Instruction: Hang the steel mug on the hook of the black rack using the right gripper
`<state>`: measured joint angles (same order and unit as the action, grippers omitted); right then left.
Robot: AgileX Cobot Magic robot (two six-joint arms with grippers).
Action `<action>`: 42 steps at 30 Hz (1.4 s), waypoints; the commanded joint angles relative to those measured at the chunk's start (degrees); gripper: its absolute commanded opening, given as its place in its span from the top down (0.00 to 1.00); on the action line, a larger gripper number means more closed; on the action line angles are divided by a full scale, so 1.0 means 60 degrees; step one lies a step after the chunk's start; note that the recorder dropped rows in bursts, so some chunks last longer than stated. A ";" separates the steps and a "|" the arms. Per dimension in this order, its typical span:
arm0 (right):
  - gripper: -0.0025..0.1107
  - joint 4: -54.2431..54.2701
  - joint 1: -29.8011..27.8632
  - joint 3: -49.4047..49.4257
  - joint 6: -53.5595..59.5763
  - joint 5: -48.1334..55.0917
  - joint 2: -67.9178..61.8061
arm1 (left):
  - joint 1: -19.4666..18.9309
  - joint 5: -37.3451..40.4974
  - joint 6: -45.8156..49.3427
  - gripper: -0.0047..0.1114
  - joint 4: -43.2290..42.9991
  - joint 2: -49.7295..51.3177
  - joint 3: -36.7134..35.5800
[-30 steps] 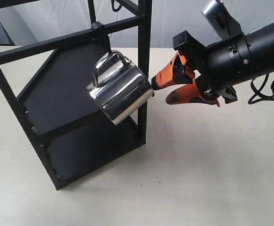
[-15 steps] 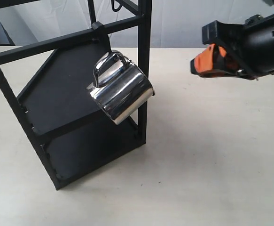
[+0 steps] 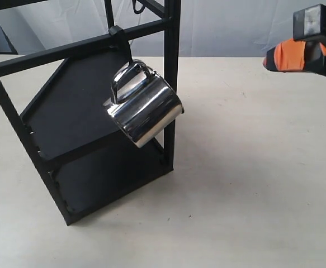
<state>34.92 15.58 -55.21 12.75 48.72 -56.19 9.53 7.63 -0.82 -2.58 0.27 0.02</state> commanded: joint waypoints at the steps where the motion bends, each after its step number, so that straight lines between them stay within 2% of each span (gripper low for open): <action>1: 0.99 -0.0454 -0.0025 0.0046 0.0321 -0.0637 0.0298 | 0.0045 -0.0050 -0.0024 0.95 -0.0004 -0.0045 -0.0004; 4: 0.99 -0.0479 -0.0025 0.0758 0.1038 -0.1881 0.0934 | 0.0045 -0.0050 -0.0024 0.95 -0.0004 -0.0045 -0.0004; 10: 0.99 -0.0429 -0.0112 0.4428 0.1379 -0.6173 0.3300 | 0.0045 -0.0050 -0.0024 0.95 -0.0004 -0.0045 -0.0004; 16: 0.99 0.1419 -0.1298 0.7476 0.1361 -0.8226 0.4838 | 0.0045 -0.0050 -0.0024 0.95 -0.0004 -0.0045 -0.0004; 20: 0.99 0.1432 -0.1820 0.8345 0.1380 -0.8330 0.5893 | 0.0045 -0.0050 -0.0024 0.95 -0.0004 -0.0045 -0.0004; 27: 0.99 0.0682 -0.1843 0.9201 0.1395 -0.8522 0.7964 | 0.0045 -0.0050 -0.0024 0.95 -0.0004 -0.0045 -0.0004; 29: 0.99 0.0682 -0.1843 0.9201 0.1395 -0.8119 0.8360 | 0.0045 -0.0050 -0.0024 0.95 -0.0004 -0.0045 -0.0004; 42: 0.99 0.0682 -0.1843 0.9201 0.1376 -0.8007 0.8666 | 0.0045 -0.0050 -0.0024 0.95 -0.0004 -0.0045 -0.0004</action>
<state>39.61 4.81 -0.27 20.64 0.80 -4.47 9.53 7.63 -0.82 -2.58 0.27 0.02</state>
